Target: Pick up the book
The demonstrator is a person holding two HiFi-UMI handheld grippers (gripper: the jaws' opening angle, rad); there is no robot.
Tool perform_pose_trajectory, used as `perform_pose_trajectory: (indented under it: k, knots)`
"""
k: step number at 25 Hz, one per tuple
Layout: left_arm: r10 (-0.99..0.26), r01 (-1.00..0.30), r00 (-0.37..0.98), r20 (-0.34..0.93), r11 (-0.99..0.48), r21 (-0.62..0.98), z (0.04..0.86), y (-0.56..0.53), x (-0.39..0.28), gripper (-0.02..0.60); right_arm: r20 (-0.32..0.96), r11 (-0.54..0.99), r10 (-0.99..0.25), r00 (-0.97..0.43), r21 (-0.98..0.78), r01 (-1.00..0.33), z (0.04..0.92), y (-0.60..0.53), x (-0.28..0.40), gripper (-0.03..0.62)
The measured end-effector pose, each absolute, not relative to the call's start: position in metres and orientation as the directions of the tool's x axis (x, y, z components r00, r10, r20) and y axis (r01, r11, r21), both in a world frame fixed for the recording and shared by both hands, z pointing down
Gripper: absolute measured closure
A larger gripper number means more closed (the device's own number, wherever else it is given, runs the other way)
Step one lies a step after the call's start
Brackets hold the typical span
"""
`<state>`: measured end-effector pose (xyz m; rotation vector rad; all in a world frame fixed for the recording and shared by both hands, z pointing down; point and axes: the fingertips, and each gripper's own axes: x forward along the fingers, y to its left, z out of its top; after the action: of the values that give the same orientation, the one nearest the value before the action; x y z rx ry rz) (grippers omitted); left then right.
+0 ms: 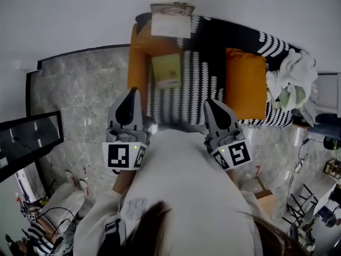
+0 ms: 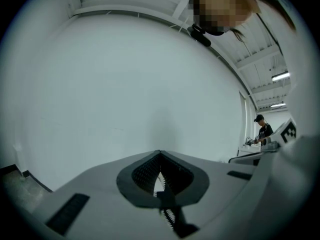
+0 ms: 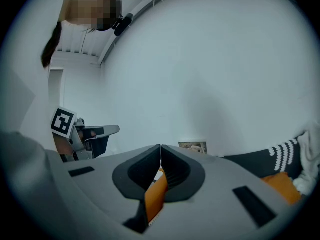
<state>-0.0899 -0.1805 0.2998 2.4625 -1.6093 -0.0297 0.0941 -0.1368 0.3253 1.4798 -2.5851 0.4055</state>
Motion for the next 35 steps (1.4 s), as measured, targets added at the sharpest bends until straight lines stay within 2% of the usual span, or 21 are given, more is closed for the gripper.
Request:
perform_pose_trajectory:
  k: [17, 23, 35]
  knots:
    - [-0.923, -0.921, 0.376, 0.087, -0.361, 0.148, 0.295, -0.190, -0.068, 0.572, 0.129, 0.658, -0.715, -0.687, -0.207, -0.724, 0.314, -0.159, 0.090, 0.574]
    - [-0.925, -0.922, 0.372, 0.077, -0.358, 0.146, 0.296, -0.200, -0.066, 0.572, 0.138, 0.661, -0.712, -0.688, -0.200, -0.724, 0.320, -0.175, 0.092, 0.574]
    - [-0.932, -0.938, 0.332, 0.146, -0.310, 0.155, 0.312, -0.214, -0.078, 0.572, 0.169, 0.688, -0.667, -0.725, -0.233, -0.688, 0.340, -0.208, 0.095, 0.572]
